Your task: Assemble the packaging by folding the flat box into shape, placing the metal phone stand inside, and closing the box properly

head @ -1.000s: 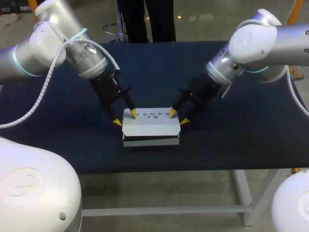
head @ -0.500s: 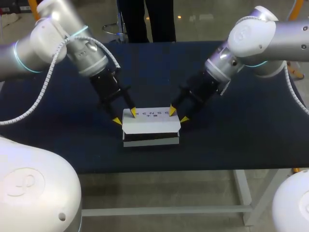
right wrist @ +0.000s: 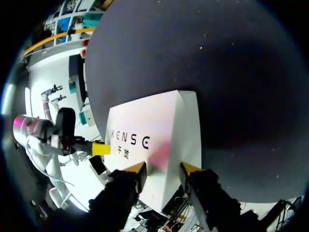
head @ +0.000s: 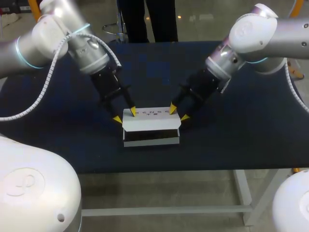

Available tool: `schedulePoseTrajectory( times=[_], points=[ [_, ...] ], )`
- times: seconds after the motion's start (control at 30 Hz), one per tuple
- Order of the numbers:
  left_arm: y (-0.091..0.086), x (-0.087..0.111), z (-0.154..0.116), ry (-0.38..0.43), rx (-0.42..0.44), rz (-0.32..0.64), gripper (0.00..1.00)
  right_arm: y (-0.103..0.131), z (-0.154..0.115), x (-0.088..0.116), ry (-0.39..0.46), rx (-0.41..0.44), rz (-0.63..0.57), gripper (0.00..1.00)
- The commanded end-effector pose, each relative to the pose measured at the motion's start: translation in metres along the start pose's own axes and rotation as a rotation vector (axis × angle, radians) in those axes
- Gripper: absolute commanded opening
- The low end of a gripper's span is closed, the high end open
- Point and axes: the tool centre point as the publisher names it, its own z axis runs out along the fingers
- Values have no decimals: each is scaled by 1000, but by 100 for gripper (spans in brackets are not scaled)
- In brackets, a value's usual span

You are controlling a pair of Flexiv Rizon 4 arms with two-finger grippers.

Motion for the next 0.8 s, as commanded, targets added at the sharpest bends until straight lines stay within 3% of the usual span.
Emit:
schedulePoseTrajectory(
  times=[0.03, 0.8],
  points=[
    [-4, 6, -2, -15, -15, -2, 52, 5, -1, 3, 2, 22, -1, 49],
    [-11, 10, -9, -34, -64, -17, 49, 9, -6, 7, 21, 63, -10, 49]
  ],
)
